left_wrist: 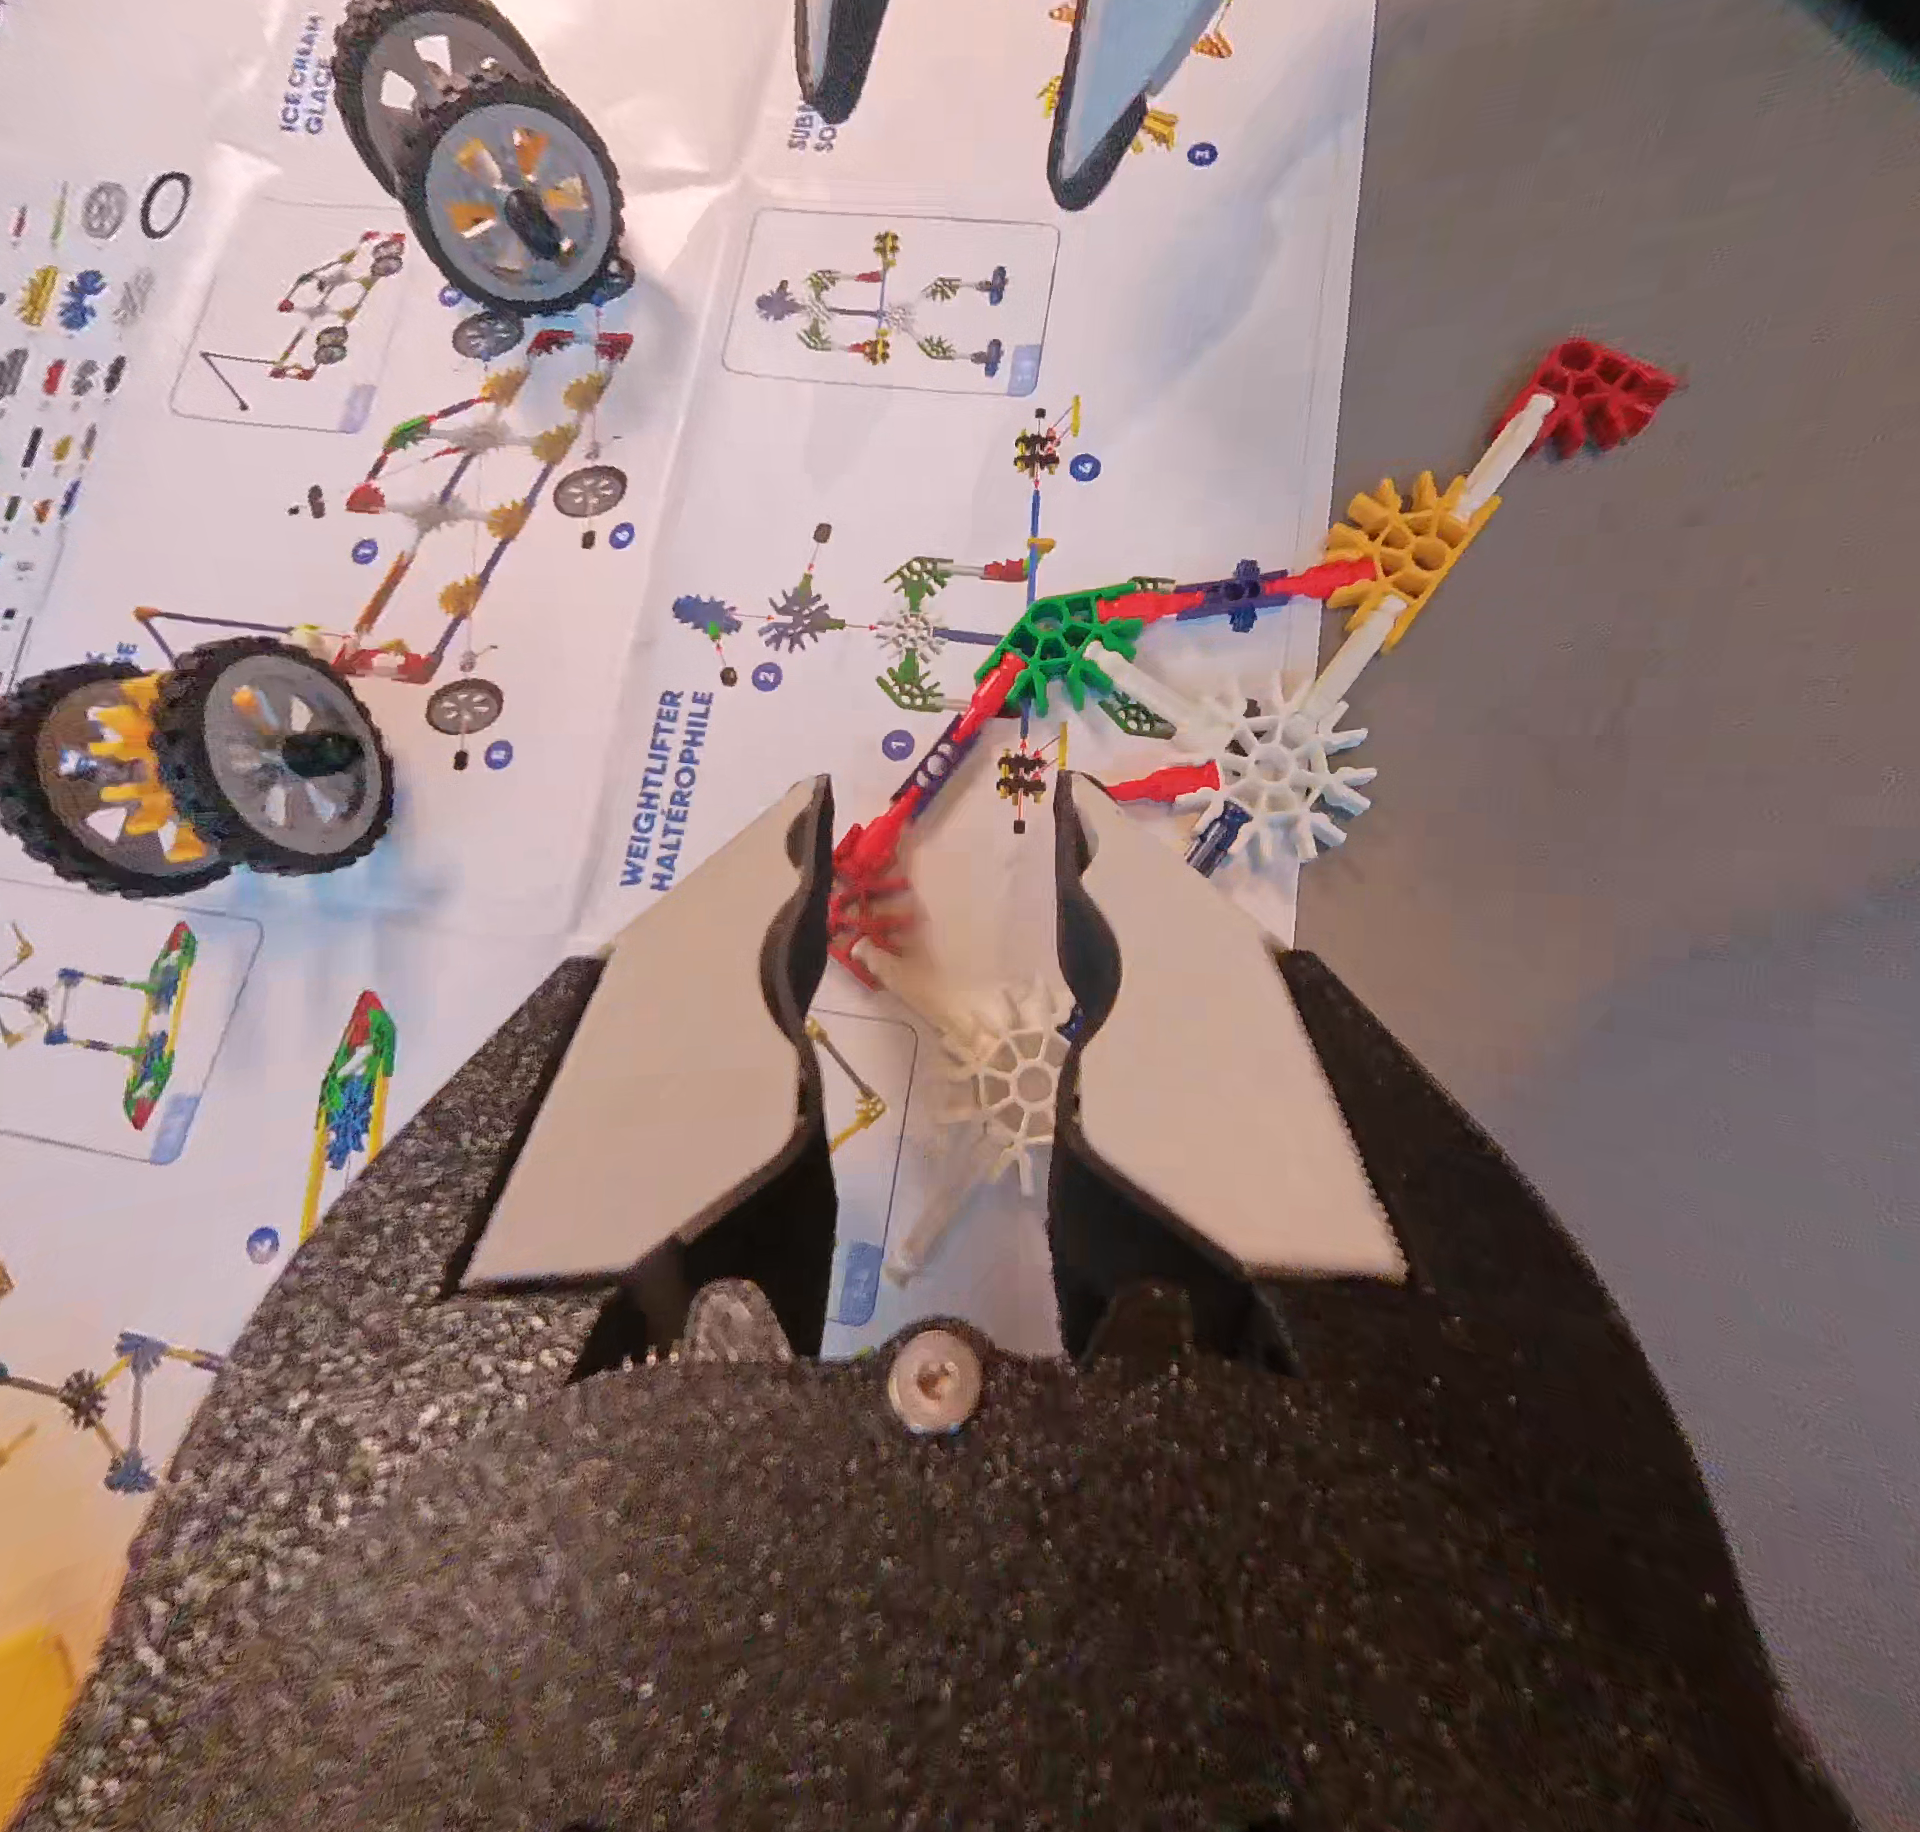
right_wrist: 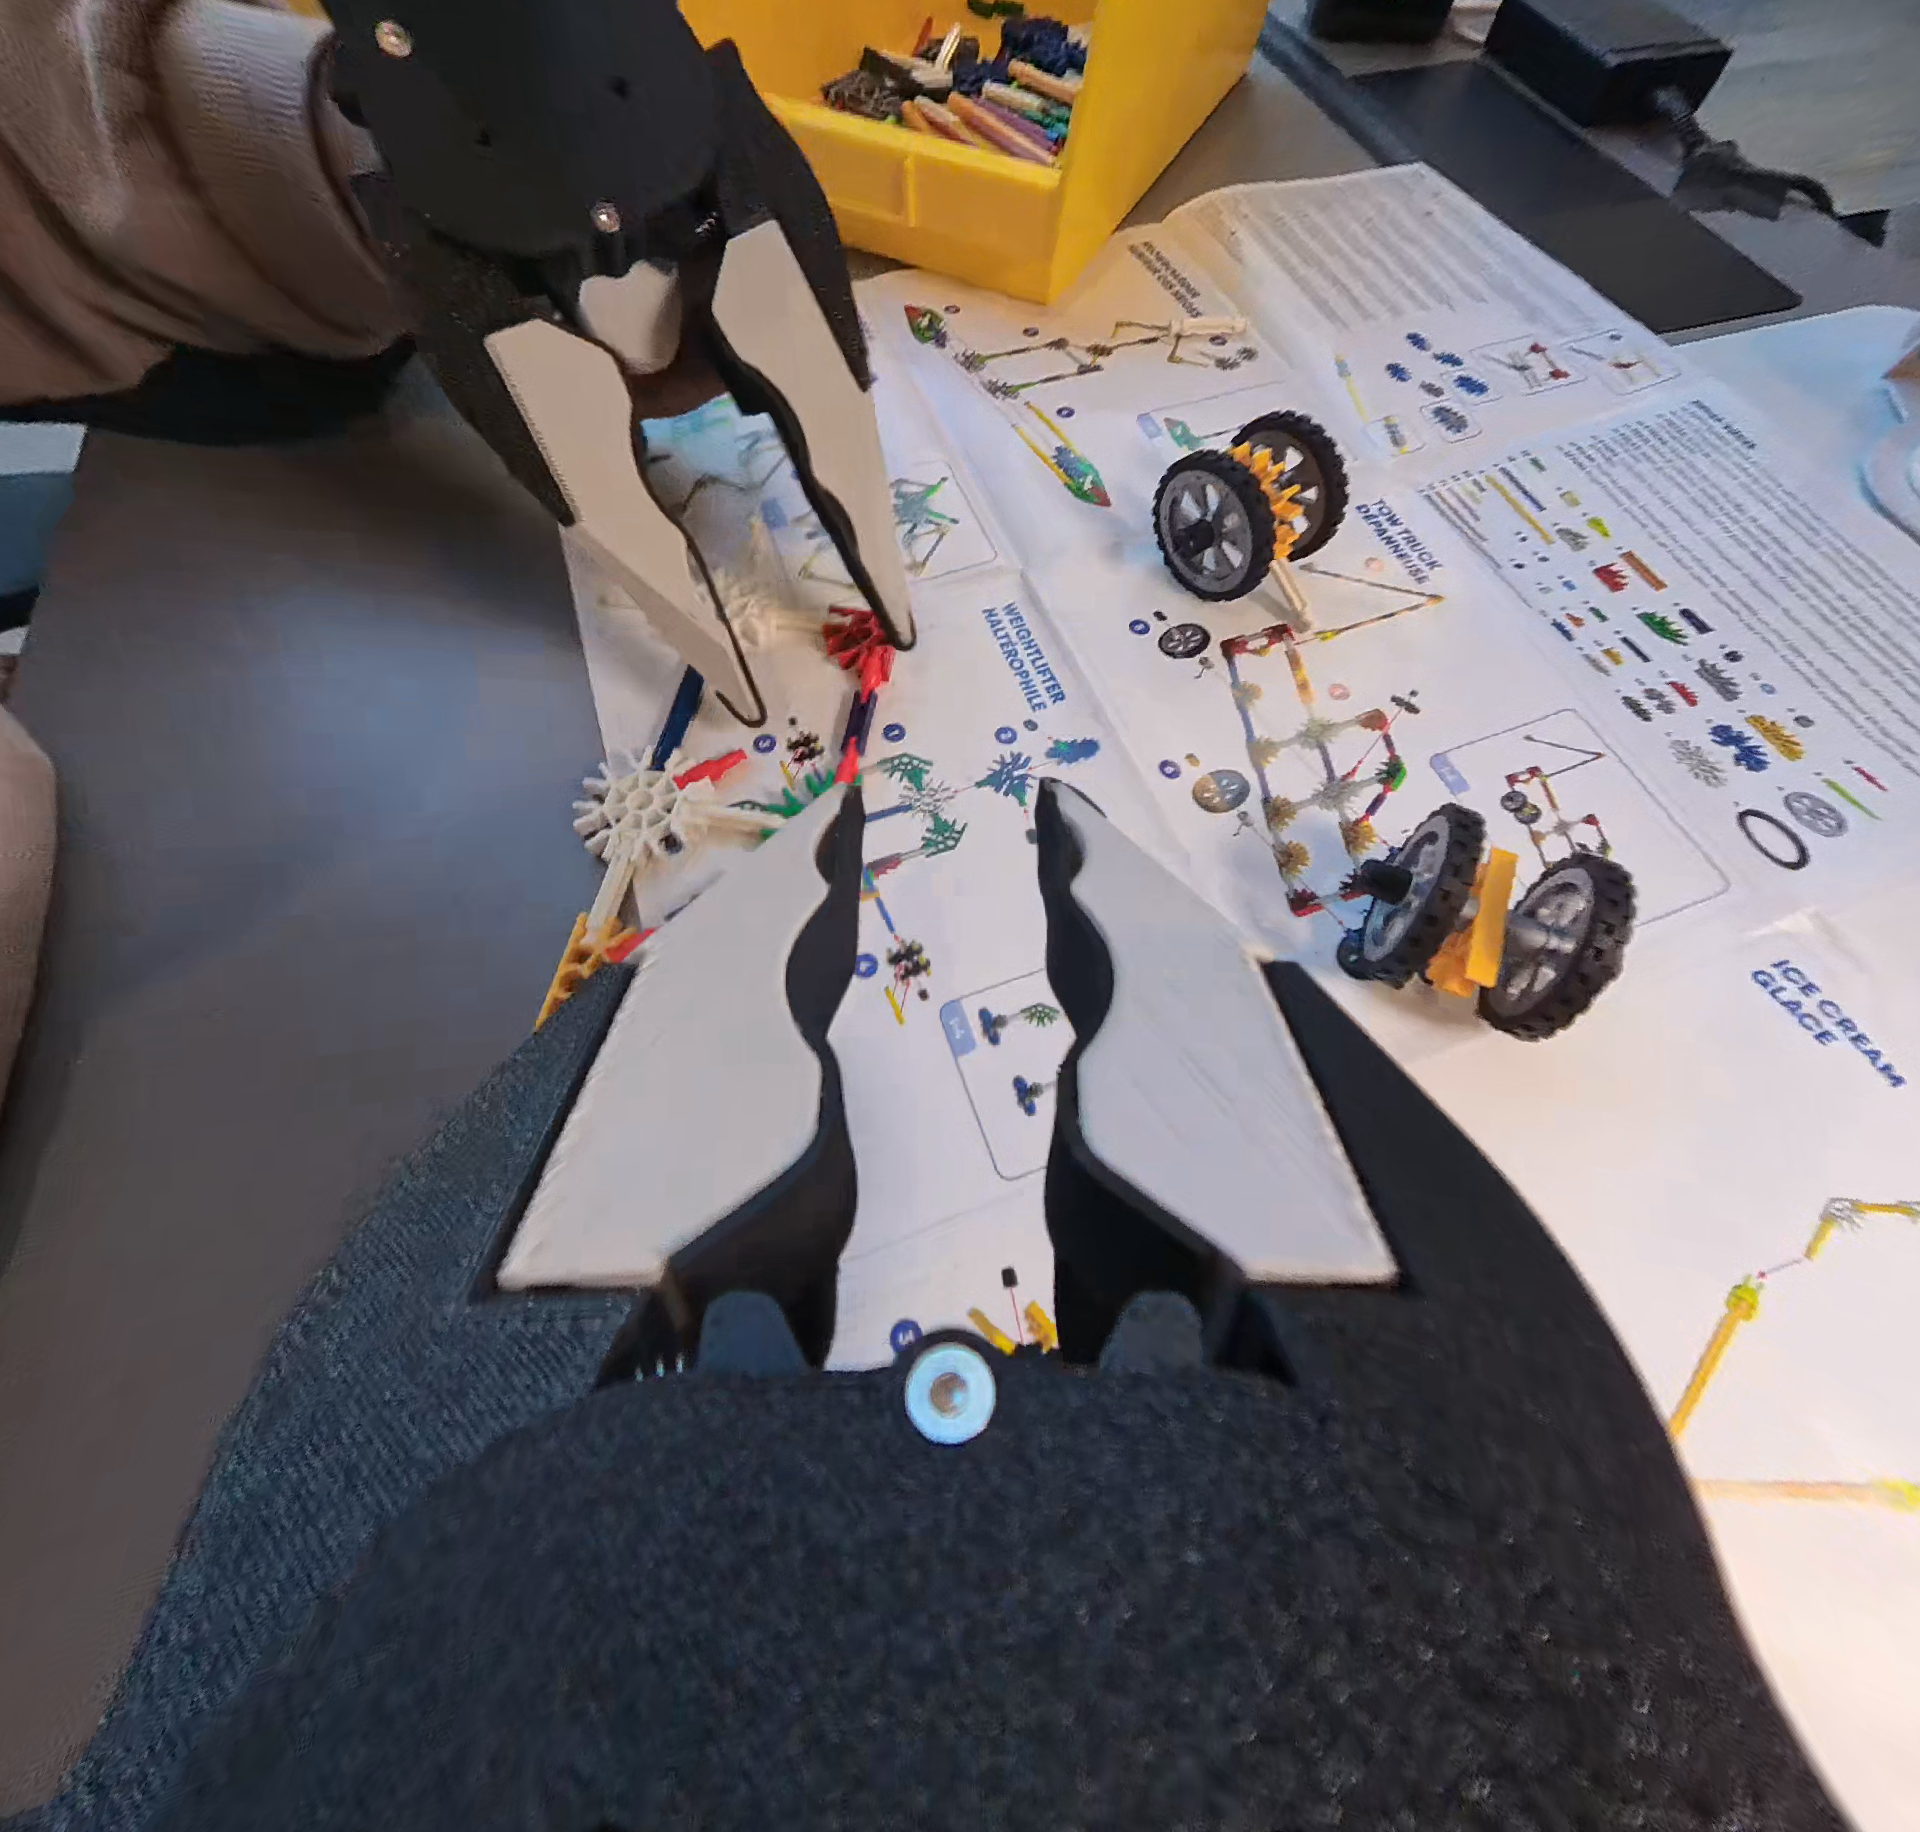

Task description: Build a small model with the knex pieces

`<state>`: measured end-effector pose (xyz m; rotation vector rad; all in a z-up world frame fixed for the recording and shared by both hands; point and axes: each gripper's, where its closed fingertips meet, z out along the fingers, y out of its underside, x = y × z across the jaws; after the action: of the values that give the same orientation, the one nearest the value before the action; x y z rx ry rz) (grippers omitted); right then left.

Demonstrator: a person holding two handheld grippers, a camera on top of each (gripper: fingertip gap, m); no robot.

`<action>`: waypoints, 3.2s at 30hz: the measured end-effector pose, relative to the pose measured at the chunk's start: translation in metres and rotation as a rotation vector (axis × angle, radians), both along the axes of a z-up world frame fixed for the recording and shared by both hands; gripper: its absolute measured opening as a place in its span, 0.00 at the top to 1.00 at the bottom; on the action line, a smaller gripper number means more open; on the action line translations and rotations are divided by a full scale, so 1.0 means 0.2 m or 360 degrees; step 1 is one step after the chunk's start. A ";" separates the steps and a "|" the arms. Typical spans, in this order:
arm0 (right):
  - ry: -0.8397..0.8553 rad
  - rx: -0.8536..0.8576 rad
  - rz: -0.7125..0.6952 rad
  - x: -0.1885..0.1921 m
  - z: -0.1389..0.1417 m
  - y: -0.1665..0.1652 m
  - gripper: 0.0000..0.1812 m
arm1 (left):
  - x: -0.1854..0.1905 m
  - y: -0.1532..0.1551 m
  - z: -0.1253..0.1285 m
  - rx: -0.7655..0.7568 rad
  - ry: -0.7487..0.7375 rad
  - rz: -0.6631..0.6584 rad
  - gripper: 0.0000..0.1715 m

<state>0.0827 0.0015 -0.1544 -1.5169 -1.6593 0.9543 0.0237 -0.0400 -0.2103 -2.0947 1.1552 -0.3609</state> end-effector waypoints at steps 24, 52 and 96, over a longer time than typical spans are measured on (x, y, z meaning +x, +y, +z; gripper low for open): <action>-0.0496 0.0177 0.0387 0.14 -0.32 -0.14 0.83 | -0.23 0.00 0.13 0.0142 -0.0157 0.0029 0.98; 0.0157 0.0745 0.0478 -0.11 0.39 -0.31 1.00 | 0.23 -0.09 0.38 0.0203 -0.0059 -0.0563 1.00; -0.0585 0.0084 0.0320 0.06 -0.32 -0.27 0.88 | 0.07 -0.09 -0.06 -0.0056 0.0128 -0.0381 0.96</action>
<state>0.0950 -0.0523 -0.2182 -1.5813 -2.1121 0.7556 0.0386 -0.0575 -0.2228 -2.0209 1.4626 -0.4137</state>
